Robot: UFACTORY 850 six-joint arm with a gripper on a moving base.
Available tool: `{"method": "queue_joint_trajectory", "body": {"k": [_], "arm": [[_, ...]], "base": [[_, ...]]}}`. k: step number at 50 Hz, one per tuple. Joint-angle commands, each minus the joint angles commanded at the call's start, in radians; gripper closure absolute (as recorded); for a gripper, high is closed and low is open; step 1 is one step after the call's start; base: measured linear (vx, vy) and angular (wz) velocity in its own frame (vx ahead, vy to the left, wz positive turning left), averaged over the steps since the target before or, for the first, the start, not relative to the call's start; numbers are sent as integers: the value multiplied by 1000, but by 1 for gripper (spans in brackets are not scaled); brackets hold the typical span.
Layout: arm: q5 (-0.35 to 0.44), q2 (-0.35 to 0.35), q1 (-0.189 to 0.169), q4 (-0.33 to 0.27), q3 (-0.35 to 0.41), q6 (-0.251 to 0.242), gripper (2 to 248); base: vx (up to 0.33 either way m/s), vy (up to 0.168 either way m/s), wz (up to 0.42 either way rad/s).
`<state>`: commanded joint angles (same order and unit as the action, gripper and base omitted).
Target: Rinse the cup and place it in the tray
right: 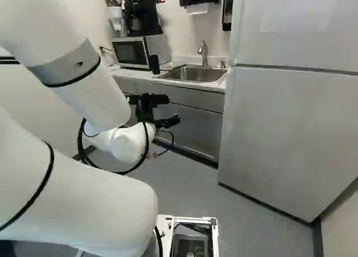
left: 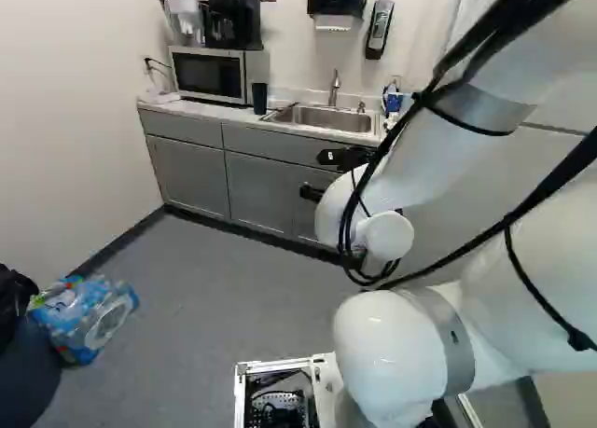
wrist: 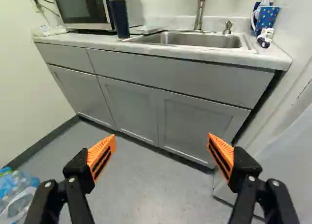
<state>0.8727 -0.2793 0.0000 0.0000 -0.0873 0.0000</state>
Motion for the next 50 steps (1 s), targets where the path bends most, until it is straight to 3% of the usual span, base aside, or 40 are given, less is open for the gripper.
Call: {"method": "queue_joint_trajectory", "body": {"k": [29, 50], "arm": [[0, 33, 0, 0, -31, 0, 3], [0, 12, 0, 0, -62, 0, 3]], "base": [[0, 0, 0], [0, 0, 0]]}}
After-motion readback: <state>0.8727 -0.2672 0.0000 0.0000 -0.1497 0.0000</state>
